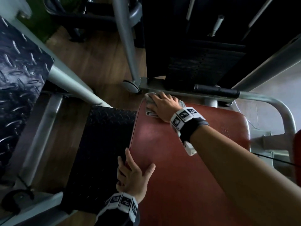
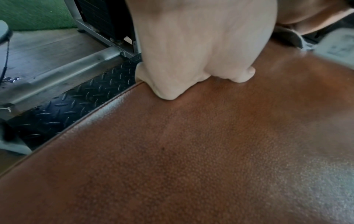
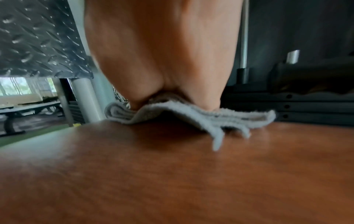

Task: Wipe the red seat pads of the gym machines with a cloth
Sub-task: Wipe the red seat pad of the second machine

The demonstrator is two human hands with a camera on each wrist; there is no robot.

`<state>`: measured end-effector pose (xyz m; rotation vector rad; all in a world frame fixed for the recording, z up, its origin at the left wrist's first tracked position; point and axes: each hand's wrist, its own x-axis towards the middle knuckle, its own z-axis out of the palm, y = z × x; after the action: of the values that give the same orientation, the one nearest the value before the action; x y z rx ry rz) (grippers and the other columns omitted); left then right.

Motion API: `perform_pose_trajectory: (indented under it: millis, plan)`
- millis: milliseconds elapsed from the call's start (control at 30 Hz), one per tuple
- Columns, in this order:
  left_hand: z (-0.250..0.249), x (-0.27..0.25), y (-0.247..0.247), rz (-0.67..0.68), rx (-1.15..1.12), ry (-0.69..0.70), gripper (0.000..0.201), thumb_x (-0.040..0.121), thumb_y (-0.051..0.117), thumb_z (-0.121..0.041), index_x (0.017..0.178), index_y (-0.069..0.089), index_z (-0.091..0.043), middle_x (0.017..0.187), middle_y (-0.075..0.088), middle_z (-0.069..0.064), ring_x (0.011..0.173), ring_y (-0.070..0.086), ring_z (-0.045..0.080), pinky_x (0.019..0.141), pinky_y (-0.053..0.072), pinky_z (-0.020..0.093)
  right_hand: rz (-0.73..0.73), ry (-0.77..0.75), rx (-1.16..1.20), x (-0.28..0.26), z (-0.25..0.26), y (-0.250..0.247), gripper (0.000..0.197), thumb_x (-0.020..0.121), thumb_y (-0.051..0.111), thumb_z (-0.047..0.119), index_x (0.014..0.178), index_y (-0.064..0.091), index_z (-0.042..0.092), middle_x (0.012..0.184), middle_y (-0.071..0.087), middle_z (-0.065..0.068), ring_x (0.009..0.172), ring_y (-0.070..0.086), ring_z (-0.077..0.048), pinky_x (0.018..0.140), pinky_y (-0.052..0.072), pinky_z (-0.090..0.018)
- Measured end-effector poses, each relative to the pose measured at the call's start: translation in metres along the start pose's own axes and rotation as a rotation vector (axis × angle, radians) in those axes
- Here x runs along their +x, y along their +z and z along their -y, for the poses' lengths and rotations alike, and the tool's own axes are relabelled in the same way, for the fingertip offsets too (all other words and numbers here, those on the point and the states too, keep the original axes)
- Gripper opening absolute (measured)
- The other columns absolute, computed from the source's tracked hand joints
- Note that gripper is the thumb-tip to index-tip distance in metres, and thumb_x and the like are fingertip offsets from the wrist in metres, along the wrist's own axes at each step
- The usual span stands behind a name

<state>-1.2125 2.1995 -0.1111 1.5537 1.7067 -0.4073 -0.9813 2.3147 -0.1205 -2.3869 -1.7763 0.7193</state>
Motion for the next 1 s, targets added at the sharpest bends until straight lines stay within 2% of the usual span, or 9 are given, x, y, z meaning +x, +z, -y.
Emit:
perform_pose_trajectory:
  millis: [133, 200, 267, 367, 467, 633, 767, 867, 1000]
  plan:
    - [-0.001, -0.001, -0.001, 0.010, 0.008, -0.009, 0.105, 0.073, 0.037, -0.081, 0.136, -0.037, -0.042, 0.156, -0.022, 0.004, 0.146, 0.003, 0.030, 0.112, 0.022, 0.055, 0.088, 0.085, 0.084, -0.012, -0.034, -0.013, 0.055, 0.096, 0.036, 0.055, 0.147, 0.029, 0.035, 0.150, 0.034, -0.002, 0.135, 0.035, -0.034, 0.109, 0.024, -0.053]
    - [-0.003, -0.002, 0.000, -0.030, 0.024, -0.012, 0.106, 0.072, 0.036, -0.082, 0.136, -0.037, -0.041, 0.157, -0.019, 0.005, 0.145, 0.007, 0.030, 0.112, 0.024, 0.054, 0.111, 0.101, 0.107, -0.008, -0.036, -0.020, 0.053, 0.096, 0.039, 0.053, 0.146, 0.033, 0.034, 0.150, 0.036, -0.002, 0.136, 0.035, -0.031, 0.110, 0.024, -0.052]
    - [-0.004, -0.006, 0.002, -0.072, 0.035, -0.013, 0.106, 0.072, 0.037, -0.081, 0.137, -0.036, -0.039, 0.157, -0.016, 0.006, 0.145, 0.010, 0.030, 0.111, 0.026, 0.053, 0.137, 0.057, 0.115, -0.001, -0.021, -0.024, 0.051, 0.096, 0.042, 0.052, 0.144, 0.035, 0.036, 0.148, 0.039, 0.000, 0.135, 0.037, -0.030, 0.109, 0.025, -0.052]
    - [-0.006, -0.007, 0.004, -0.098, 0.033, -0.005, 0.106, 0.073, 0.038, -0.080, 0.139, -0.034, -0.039, 0.157, -0.015, 0.007, 0.144, 0.011, 0.031, 0.111, 0.027, 0.053, 0.161, -0.053, 0.172, 0.004, 0.006, -0.023, 0.050, 0.093, 0.050, 0.048, 0.140, 0.034, 0.048, 0.142, 0.041, 0.003, 0.132, 0.037, -0.029, 0.108, 0.025, -0.054]
    - [-0.006, -0.006, 0.003, -0.078, 0.025, -0.021, 0.106, 0.074, 0.040, -0.079, 0.139, -0.033, -0.039, 0.157, -0.015, 0.006, 0.144, 0.010, 0.031, 0.111, 0.025, 0.053, 0.134, -0.095, 0.240, 0.000, -0.002, -0.026, 0.055, 0.091, 0.055, 0.042, 0.141, 0.033, 0.050, 0.141, 0.043, 0.004, 0.130, 0.041, -0.026, 0.107, 0.030, -0.052]
    - [-0.005, -0.005, 0.004, -0.084, 0.015, -0.007, 0.106, 0.073, 0.039, -0.080, 0.138, -0.034, -0.040, 0.157, -0.015, 0.005, 0.144, 0.011, 0.030, 0.112, 0.026, 0.053, 0.137, 0.053, 0.212, -0.009, -0.037, -0.030, 0.052, 0.095, 0.051, 0.044, 0.145, 0.036, 0.038, 0.144, 0.045, -0.001, 0.131, 0.043, -0.027, 0.108, 0.031, -0.049]
    - [-0.004, -0.003, 0.004, -0.064, -0.019, -0.016, 0.105, 0.073, 0.042, -0.079, 0.138, -0.032, -0.042, 0.157, -0.016, 0.004, 0.145, 0.009, 0.030, 0.112, 0.024, 0.053, 0.125, 0.016, 0.174, -0.021, -0.030, -0.031, 0.054, 0.097, 0.048, 0.041, 0.147, 0.027, 0.044, 0.150, 0.037, 0.004, 0.134, 0.037, -0.027, 0.108, 0.027, -0.050]
    - [-0.003, -0.004, 0.003, -0.062, -0.035, -0.018, 0.105, 0.074, 0.043, -0.079, 0.138, -0.033, -0.044, 0.157, -0.017, 0.003, 0.145, 0.007, 0.030, 0.111, 0.024, 0.054, 0.100, 0.055, 0.141, -0.041, -0.058, -0.037, 0.057, 0.096, 0.048, 0.040, 0.147, 0.023, 0.048, 0.149, 0.036, 0.009, 0.134, 0.037, -0.024, 0.107, 0.029, -0.048]
    - [-0.004, -0.006, 0.002, -0.051, -0.048, -0.007, 0.103, 0.075, 0.042, -0.077, 0.139, -0.031, -0.043, 0.157, -0.017, 0.003, 0.144, 0.007, 0.031, 0.110, 0.023, 0.055, 0.091, 0.155, 0.154, -0.069, -0.119, -0.045, 0.053, 0.093, 0.053, 0.041, 0.143, 0.037, 0.043, 0.144, 0.045, 0.005, 0.131, 0.044, -0.023, 0.106, 0.036, -0.048]
